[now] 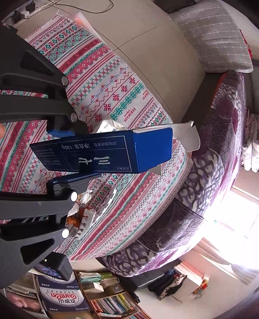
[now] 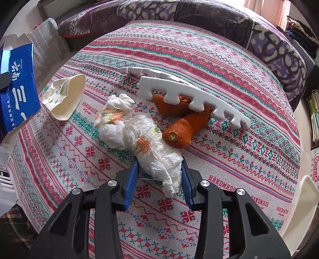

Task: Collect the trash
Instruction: 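Grasp the white tissue bundle with the right tool while the left tool holds the box, then carry both items to the bin and open the right tool to drop the tissue, then lower the blue box into the bin and open the left tool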

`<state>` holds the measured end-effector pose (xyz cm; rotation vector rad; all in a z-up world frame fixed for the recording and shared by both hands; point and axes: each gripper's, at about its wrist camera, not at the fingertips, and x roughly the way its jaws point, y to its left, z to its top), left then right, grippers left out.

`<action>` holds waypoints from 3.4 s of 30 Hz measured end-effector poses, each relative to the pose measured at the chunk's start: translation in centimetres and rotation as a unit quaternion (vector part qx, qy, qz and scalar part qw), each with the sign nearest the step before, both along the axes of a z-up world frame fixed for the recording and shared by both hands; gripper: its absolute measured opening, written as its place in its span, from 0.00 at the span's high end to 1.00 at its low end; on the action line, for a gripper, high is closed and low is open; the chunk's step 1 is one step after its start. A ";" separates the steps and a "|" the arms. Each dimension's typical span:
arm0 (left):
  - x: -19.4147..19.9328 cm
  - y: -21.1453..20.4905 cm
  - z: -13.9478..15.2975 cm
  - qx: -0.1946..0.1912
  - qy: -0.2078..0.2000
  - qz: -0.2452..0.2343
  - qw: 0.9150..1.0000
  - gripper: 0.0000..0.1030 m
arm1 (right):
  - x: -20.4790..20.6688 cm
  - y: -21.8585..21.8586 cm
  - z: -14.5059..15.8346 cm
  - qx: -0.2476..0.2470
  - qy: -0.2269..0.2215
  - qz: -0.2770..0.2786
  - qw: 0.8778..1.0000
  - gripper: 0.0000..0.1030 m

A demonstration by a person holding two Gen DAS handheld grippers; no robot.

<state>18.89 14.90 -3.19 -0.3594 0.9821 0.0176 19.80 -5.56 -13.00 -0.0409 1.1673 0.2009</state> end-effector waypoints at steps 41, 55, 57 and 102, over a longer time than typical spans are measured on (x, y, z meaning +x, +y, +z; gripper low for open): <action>-4.2 -14.5 3.9 0.145 -0.141 -0.100 0.974 0.71 | -6.0 -10.1 11.5 -0.002 -0.220 -0.177 0.959 0.62; -5.0 -18.8 3.8 0.135 -0.148 -0.136 0.970 0.71 | -8.0 -14.4 12.0 -0.019 -0.225 -0.211 0.951 0.62; -5.2 -19.4 3.8 0.135 -0.149 -0.142 0.969 0.71 | -8.3 -15.1 12.0 -0.021 -0.224 -0.217 0.950 0.62; -10.8 -35.4 0.4 0.114 -0.138 -0.327 0.928 0.71 | -17.5 -34.1 9.5 -0.071 -0.137 -0.464 0.873 0.20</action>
